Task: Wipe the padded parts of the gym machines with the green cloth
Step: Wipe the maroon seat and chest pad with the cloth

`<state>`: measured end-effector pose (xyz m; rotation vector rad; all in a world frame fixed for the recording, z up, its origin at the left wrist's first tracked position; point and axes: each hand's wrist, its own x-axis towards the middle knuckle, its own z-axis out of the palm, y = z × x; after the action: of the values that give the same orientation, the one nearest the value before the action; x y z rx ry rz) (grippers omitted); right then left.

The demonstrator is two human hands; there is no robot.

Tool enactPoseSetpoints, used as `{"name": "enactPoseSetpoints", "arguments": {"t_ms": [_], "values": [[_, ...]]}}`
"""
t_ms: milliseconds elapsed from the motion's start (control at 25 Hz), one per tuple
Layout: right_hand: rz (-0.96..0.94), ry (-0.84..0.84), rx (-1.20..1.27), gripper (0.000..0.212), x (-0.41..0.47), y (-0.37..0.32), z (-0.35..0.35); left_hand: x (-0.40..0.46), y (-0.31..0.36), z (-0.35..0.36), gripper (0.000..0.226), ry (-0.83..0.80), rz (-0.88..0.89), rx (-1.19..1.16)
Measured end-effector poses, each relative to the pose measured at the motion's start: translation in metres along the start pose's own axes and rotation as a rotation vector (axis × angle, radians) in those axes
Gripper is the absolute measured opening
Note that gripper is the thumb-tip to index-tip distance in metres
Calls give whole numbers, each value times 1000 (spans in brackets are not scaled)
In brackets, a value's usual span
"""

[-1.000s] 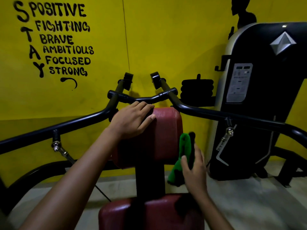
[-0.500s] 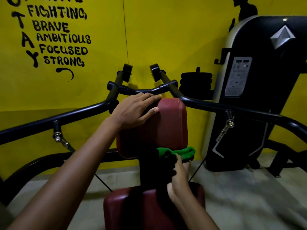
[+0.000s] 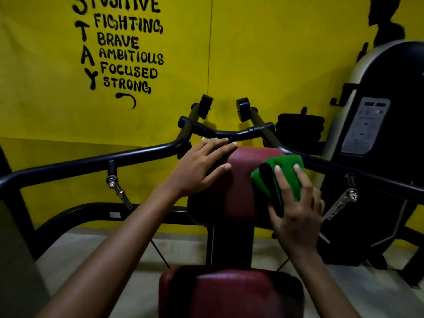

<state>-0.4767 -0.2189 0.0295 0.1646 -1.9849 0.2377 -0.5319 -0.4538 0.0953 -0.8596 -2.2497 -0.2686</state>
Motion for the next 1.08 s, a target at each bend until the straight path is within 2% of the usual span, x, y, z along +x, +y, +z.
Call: {"name": "enactPoseSetpoints", "arguments": {"t_ms": [80, 200, 280, 360, 440, 560, 640, 800, 920, 1000, 1080], "values": [[-39, 5, -112, 69, 10, -5, 6, -11, 3, 11, 56, 83, -47, 17], [-289, 23, -197, 69, -36, 0, 15, -23, 9, 26, 55, 179, -113, 34], [-437, 31, -246, 76, -57, 8, 17, -28, 12, 29, 54, 197, -127, 23], [-500, 50, -231, 72, -31, 6, 14, -31, 13, 29, 54, 206, -121, 8], [-442, 76, -197, 59, 18, -7, 11, -35, 15, 29, 55, 211, -121, -7], [-244, 70, -165, 56, 60, -21, 13, -45, 21, 30, 56, 212, -150, -54], [-296, 108, -183, 57, 24, -19, 20, -52, 23, 27, 58, 193, -161, -80], [-536, 59, -237, 76, -52, 7, 23, -59, 26, 22, 61, 146, -174, -101], [-575, 88, -213, 61, -9, -4, 15, -63, 31, 22, 61, 154, -188, -128], [-462, 73, -150, 54, 41, -22, 11, -66, 35, 23, 61, 172, -203, -141], [-311, 24, -108, 59, 74, -34, 11, -67, 38, 24, 61, 181, -215, -144]]}}
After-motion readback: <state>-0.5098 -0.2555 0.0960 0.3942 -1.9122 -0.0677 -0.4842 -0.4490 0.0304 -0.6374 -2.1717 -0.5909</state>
